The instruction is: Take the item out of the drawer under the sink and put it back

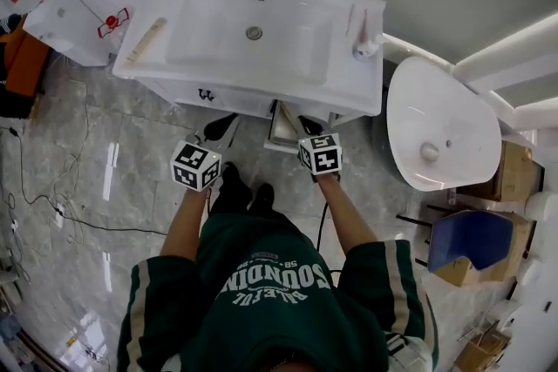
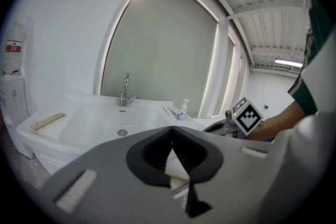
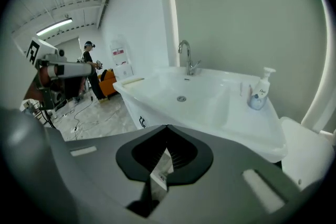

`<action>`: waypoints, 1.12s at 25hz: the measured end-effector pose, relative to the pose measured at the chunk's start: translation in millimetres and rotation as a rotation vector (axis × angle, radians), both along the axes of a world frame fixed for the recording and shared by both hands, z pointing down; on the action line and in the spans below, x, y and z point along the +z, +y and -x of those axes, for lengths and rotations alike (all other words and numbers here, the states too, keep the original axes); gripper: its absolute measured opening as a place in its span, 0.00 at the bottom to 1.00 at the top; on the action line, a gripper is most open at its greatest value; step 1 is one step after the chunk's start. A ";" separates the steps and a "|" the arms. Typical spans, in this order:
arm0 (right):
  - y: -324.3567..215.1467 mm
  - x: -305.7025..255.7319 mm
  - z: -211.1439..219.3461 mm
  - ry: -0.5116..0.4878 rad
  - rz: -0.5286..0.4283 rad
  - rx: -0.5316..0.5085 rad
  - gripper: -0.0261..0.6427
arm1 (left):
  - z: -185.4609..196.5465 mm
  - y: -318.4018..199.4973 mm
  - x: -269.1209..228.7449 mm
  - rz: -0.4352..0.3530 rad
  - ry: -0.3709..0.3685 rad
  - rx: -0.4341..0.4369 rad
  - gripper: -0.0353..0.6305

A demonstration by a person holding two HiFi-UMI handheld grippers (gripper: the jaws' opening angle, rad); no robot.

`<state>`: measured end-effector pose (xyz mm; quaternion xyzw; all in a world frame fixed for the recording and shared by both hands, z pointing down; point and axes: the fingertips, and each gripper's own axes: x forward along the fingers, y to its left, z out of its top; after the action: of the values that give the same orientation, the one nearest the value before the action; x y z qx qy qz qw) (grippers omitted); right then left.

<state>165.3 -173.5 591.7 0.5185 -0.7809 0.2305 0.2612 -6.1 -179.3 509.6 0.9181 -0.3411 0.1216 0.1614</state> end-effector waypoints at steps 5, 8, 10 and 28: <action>-11.3 -72.6 -3.2 -0.065 -0.166 0.020 0.04 | -1.0 -9.4 -36.1 -0.075 0.032 -0.011 0.13; -20.8 -121.5 -2.7 -0.100 -0.275 0.023 0.04 | 0.1 -19.5 -63.4 -0.137 0.040 -0.007 0.13; -22.7 -150.4 -0.9 -0.119 -0.338 0.025 0.04 | 2.4 -23.6 -79.3 -0.171 0.040 -0.007 0.13; -6.8 -192.3 1.3 -0.145 -0.475 0.003 0.04 | 10.3 -23.5 -97.4 -0.203 0.054 -0.039 0.13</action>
<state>164.0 -180.4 399.4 0.5485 -0.8292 0.0775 0.0747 -16.5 -202.8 412.2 0.9258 -0.3649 0.0586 0.0792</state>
